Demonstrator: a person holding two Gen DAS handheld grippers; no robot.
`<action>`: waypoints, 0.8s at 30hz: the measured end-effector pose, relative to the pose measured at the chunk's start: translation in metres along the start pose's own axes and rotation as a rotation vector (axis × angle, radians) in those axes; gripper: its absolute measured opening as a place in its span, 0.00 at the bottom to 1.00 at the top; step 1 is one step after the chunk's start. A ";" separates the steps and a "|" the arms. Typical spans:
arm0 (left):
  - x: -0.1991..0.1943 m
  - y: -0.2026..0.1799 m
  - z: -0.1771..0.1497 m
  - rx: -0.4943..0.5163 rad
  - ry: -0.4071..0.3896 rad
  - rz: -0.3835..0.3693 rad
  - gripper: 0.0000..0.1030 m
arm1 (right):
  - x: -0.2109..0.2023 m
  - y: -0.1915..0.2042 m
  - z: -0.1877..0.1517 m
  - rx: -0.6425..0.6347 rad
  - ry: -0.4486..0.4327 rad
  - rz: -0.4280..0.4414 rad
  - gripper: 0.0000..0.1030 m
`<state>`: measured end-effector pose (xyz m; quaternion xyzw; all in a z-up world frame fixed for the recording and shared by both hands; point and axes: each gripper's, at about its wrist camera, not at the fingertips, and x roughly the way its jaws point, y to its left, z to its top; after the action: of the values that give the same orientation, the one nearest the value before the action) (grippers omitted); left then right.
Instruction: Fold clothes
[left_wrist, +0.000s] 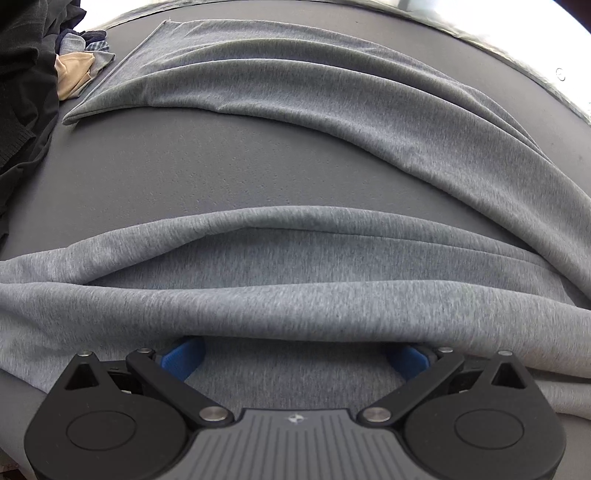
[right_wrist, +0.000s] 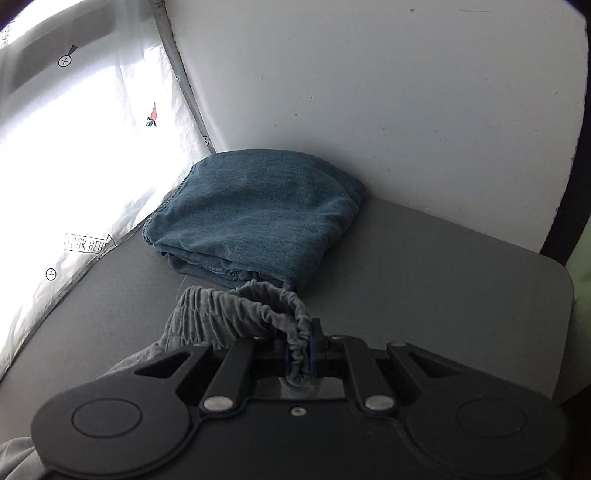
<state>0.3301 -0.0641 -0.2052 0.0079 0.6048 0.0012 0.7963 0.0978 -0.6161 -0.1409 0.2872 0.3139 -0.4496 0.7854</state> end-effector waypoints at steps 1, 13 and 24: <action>-0.001 0.000 -0.003 0.004 -0.002 0.000 1.00 | 0.010 0.000 -0.008 -0.007 0.042 -0.031 0.10; -0.026 0.051 -0.039 -0.226 -0.072 -0.069 0.99 | 0.040 -0.023 -0.054 0.083 0.174 -0.070 0.46; -0.048 0.125 -0.102 -0.557 -0.178 -0.086 0.97 | 0.022 -0.001 -0.089 0.072 0.221 0.035 0.55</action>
<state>0.2202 0.0618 -0.1848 -0.2363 0.5086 0.1327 0.8173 0.0846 -0.5627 -0.2148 0.3687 0.3772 -0.4122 0.7428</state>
